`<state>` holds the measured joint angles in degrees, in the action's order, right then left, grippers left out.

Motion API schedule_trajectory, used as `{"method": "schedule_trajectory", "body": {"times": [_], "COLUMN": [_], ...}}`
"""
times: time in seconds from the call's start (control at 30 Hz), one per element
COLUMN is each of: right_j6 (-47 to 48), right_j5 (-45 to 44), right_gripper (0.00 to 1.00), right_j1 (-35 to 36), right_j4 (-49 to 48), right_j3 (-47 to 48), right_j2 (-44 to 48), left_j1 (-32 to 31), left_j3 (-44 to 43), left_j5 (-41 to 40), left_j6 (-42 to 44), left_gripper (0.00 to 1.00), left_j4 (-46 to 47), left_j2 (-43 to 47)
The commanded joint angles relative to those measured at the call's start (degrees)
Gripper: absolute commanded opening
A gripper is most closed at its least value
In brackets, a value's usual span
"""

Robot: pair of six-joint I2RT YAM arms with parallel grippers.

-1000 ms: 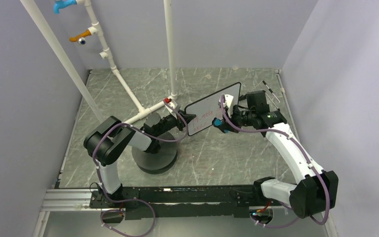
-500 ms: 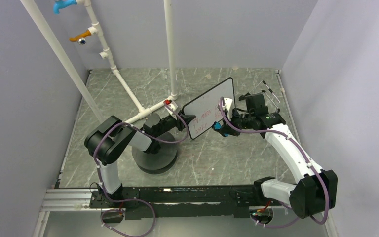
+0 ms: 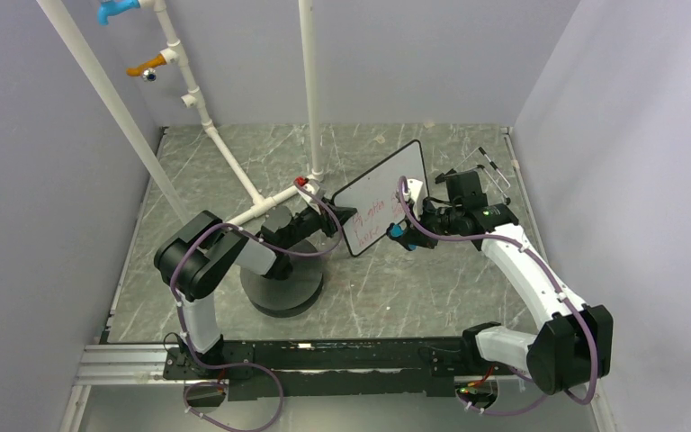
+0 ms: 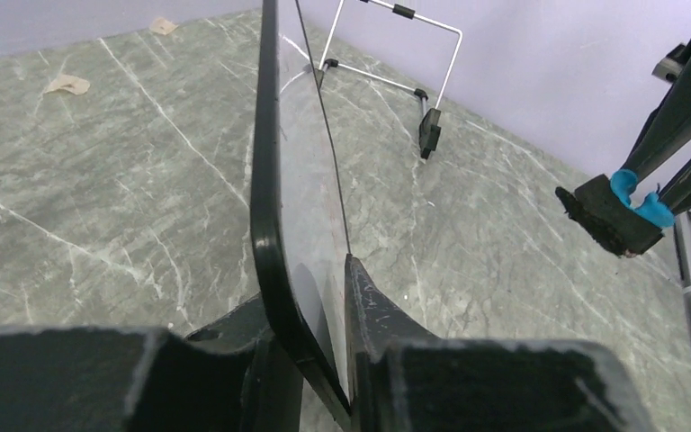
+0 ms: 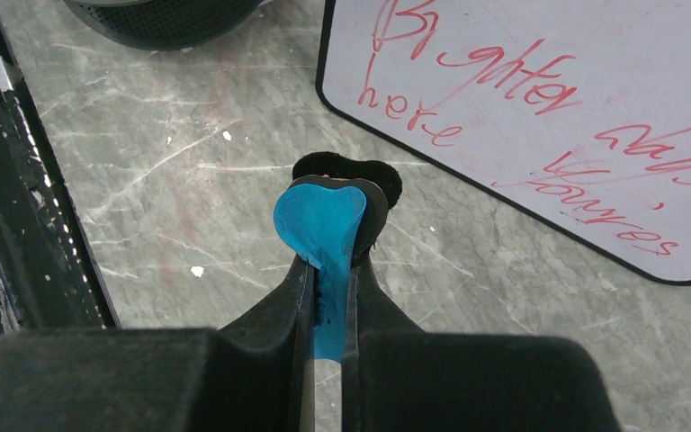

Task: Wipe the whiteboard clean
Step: Erase the whiteboard at the center of the board.

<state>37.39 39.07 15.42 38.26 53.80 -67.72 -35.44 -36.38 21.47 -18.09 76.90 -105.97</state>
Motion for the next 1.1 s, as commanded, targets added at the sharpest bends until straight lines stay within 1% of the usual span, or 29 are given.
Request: {"method": "schedule_trajectory", "body": {"times": [0.0, 0.03, 0.07, 0.17, 0.27, 0.37, 0.43, 0.53, 0.63, 0.7, 0.83, 0.93, 1.07], "right_j6": [1.2, 1.2, 1.3, 1.5, 2.4, 3.1, 3.4, 1.9, -1.0, -2.4, -3.9, -3.9, -2.3], "right_j5": [0.8, 0.6, 0.5, -0.7, -4.0, -11.2, -16.3, -23.5, -28.2, -29.3, -28.8, -27.1, -22.3], "right_gripper": [0.00, 0.00, 0.00, 0.00, 0.00, 0.00, 0.00, 0.00, 0.00, 0.00, 0.00, 0.00, 0.00], "right_j1": [0.4, 0.5, 0.6, 1.5, 3.9, 7.8, 10.9, 14.7, 15.7, 15.8, 16.2, 16.9, 18.9], "right_j4": [-1.0, -1.1, -1.1, -1.4, -2.9, -8.0, -11.3, -13.5, -16.6, -18.1, -18.7, -17.7, -16.2], "right_j3": [-0.1, -0.1, -0.2, -0.3, -0.4, -1.2, -0.8, 3.1, 6.5, 7.5, 9.0, 9.8, 8.5], "right_j2": [-0.2, -0.3, -0.5, -0.9, -1.5, -2.0, -3.1, -7.0, -11.1, -12.4, -14.3, -16.1, -15.6], "left_j1": [0.2, 0.2, 0.2, 0.3, 0.7, 1.4, 1.5, 1.5, 1.5, 1.4, 1.5, 1.4, 1.3], "left_j3": [-2.2, -2.3, -2.4, -2.5, -3.8, -7.2, -8.6, -8.9, -8.2, -7.7, -7.6, -8.3, -8.6], "left_j5": [-1.7, -1.6, -1.5, -1.1, -0.9, 0.0, 0.1, 0.2, 0.1, 0.3, 1.6, 2.9, 3.2], "left_j6": [-4.3, -4.7, -5.0, -6.2, -10.1, -15.1, -18.0, -21.9, -25.0, -26.8, -29.7, -30.7, -31.1], "left_gripper": [0.16, 0.07, 0.00, 0.00, 0.00, 0.00, 0.00, 0.00, 0.00, 0.00, 0.00, 0.00, 0.00], "left_j4": [4.5, 4.4, 4.6, 4.2, -1.7, -14.0, -19.6, -23.9, -25.7, -26.1, -25.4, -25.0, -24.6], "left_j2": [0.3, 0.1, 0.1, 0.6, 2.9, 6.3, 7.8, 9.6, 11.3, 11.9, 11.8, 11.1, 10.8]}}
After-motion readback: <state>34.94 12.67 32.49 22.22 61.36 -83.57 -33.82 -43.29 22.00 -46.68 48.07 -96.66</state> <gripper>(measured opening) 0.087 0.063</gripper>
